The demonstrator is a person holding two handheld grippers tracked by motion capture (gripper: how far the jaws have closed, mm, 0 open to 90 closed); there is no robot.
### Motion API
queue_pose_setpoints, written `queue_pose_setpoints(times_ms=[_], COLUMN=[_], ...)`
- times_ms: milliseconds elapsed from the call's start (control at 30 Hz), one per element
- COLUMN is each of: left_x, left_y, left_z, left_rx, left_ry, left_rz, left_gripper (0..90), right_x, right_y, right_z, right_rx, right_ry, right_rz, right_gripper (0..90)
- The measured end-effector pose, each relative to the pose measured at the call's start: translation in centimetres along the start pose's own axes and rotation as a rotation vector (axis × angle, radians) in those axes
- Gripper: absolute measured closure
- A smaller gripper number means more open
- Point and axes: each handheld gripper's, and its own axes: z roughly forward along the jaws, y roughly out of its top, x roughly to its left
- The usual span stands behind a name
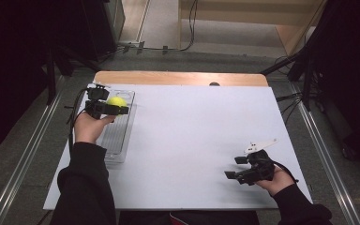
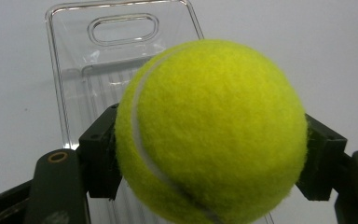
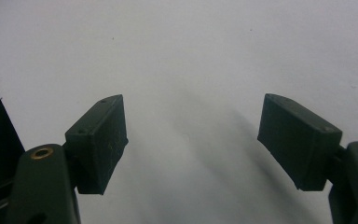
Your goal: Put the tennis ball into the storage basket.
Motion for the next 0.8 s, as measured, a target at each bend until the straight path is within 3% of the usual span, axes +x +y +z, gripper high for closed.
queue_pose_setpoints(times_ms=[533,800], left_x=[0.41,0.21], left_y=[-0.28,0.10], left_z=[0.55,-0.26], left_rx=[0.029,-0.018], left_ry=[0.005,0.003], left_rz=[-0.011,-0.014], left_gripper=[25.3,17.6], right_x=[0.01,0.02], right_y=[0.01,0.01], right_z=[0.03,0.04], right_rx=[-0.001,0.000], right_ry=[0.001,0.000], right_rz=[-0.001,-0.001], right_gripper=[21.7,21.7])
